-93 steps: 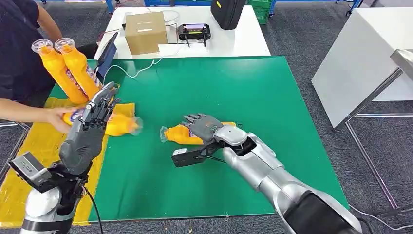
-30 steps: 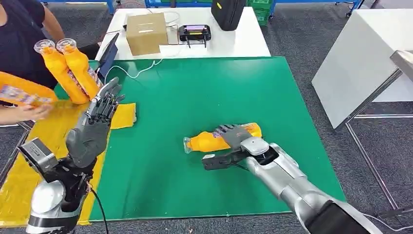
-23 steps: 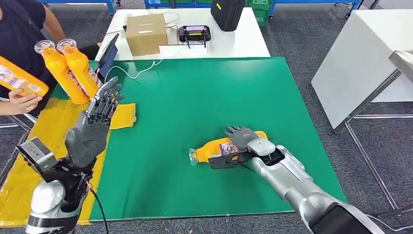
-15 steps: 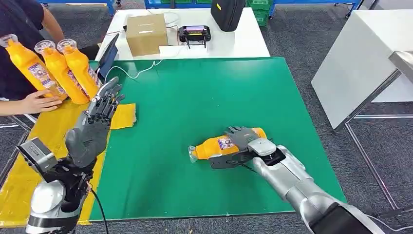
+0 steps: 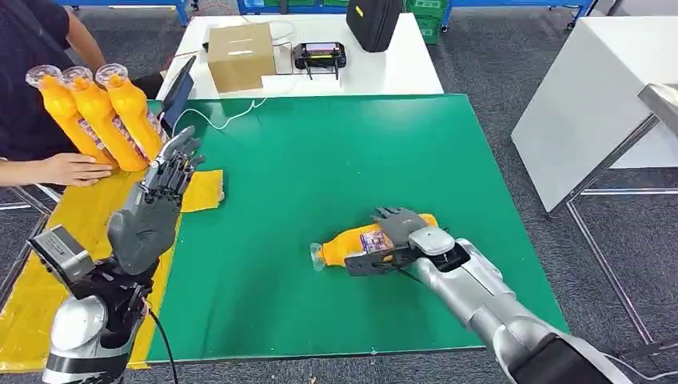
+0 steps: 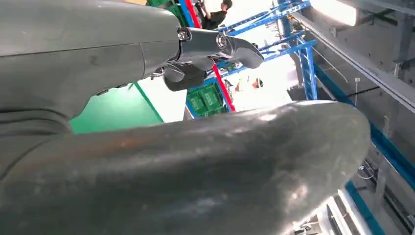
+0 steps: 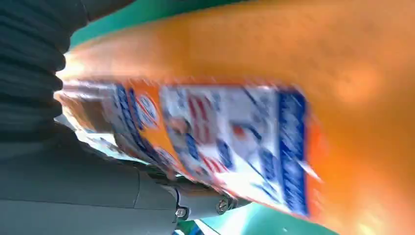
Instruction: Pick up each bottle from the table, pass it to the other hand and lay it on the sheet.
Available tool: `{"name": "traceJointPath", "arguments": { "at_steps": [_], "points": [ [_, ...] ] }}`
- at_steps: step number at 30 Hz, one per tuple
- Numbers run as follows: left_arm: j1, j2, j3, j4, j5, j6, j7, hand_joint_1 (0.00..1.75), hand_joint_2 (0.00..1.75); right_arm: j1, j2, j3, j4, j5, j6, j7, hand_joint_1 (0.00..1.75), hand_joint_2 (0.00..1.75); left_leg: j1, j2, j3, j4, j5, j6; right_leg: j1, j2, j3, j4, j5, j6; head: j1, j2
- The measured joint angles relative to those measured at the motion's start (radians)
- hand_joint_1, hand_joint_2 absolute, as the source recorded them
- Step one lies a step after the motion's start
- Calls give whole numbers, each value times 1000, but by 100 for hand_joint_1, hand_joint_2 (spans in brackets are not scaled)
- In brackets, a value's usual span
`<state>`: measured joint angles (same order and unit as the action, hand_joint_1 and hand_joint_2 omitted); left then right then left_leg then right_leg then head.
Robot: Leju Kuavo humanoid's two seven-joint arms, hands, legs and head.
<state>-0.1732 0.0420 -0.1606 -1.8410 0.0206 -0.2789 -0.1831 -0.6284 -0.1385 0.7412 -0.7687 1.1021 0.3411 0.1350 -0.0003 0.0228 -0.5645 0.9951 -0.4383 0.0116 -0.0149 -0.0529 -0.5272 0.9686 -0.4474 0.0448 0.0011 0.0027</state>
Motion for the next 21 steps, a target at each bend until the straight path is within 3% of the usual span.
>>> {"name": "traceJointPath", "arguments": {
  "at_steps": [2, 9, 21],
  "points": [
    [-1, 0, 0, 0, 0, 0, 2, 0, 0, 12, -19, -5, -5, 12, 26, -2, 175, 175, 0, 0, 3, 0, -1, 0, 0, 0, -5, -1, -1, 0, 0, 0],
    [-9, 0, -3, 0, 6, 5, 3, 0, 0, 64, -96, -39, -47, 18, 35, -34, 175, 175, 1, -2, 12, -1, -3, 2, 0, 0, 5, -5, -2, -1, 0, 0],
    [-15, 3, -5, 1, 27, 17, 1, 0, 0, 104, -117, -107, -55, -16, 13, -44, 175, 175, 1, -3, 20, -1, -3, 2, 0, -1, 14, -7, -2, -1, 0, 0]
  ]
}}
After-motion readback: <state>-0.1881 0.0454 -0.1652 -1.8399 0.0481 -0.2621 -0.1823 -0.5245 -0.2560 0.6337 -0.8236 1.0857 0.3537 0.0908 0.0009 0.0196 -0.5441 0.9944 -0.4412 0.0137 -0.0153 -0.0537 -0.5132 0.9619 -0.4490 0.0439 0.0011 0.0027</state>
